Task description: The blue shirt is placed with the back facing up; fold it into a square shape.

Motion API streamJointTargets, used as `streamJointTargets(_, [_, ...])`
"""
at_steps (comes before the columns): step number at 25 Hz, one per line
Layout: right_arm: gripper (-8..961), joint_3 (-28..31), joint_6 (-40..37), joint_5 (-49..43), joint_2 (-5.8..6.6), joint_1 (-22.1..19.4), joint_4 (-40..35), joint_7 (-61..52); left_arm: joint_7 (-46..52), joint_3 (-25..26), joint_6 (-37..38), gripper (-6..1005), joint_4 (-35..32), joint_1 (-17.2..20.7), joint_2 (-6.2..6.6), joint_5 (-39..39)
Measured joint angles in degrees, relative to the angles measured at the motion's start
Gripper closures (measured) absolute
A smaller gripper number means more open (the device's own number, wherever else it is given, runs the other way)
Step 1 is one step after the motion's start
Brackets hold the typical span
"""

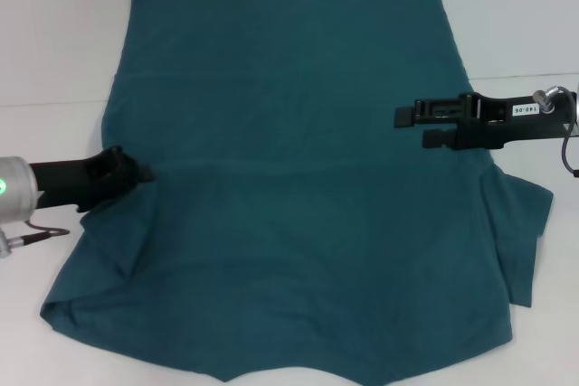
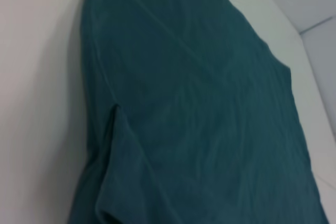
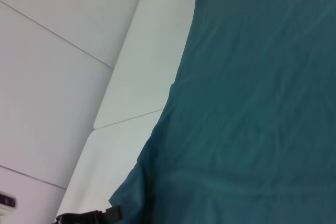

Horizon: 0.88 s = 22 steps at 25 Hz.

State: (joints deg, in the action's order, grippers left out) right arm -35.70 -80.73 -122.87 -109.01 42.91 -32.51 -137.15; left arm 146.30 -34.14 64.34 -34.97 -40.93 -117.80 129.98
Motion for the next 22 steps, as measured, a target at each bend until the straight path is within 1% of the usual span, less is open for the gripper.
streamJointTargets(6, [57, 0.02, 0.0, 0.0, 0.02, -0.06, 0.27, 0.0, -1.7, -3.12, -0.69, 974, -2.32, -0.17, -1.39, -0.3])
streamJointTargets(11, [57, 0.04, 0.24, 0.0, 0.1, -0.33, 0.34, -0.02, -3.73, -5.76, -0.91, 971, -3.67, -0.17, -1.73, -0.63])
streamJointTargets(14, [57, 0.11, 0.24, 0.0, 0.14, -0.56, 0.32, -0.01, -7.83, -6.74, -0.38, 969, -4.6, -0.22, -2.12, -1.31])
streamJointTargets(18, [57, 0.16, 0.33, -0.01, 0.2, -0.68, 0.3, -0.07, -10.43, -11.0, -0.23, 967, -6.71, -0.17, -2.41, -1.25])
streamJointTargets(20, [57, 0.25, 0.33, 0.0, 0.2, -0.67, 0.3, -0.04, -12.12, -12.87, -0.39, 966, -8.63, 0.19, -3.14, -1.15])
streamJointTargets(21, [57, 0.29, 0.33, 0.0, 0.2, -0.67, 0.31, -0.03, -13.3, -14.13, -0.56, 965, -10.38, 0.62, -3.84, -1.01])
streamJointTargets(22, [57, 0.29, 0.34, -0.01, 0.2, -0.67, 0.32, -0.03, -13.97, -15.03, -0.76, 893, -11.72, 1.11, -4.4, -0.88])
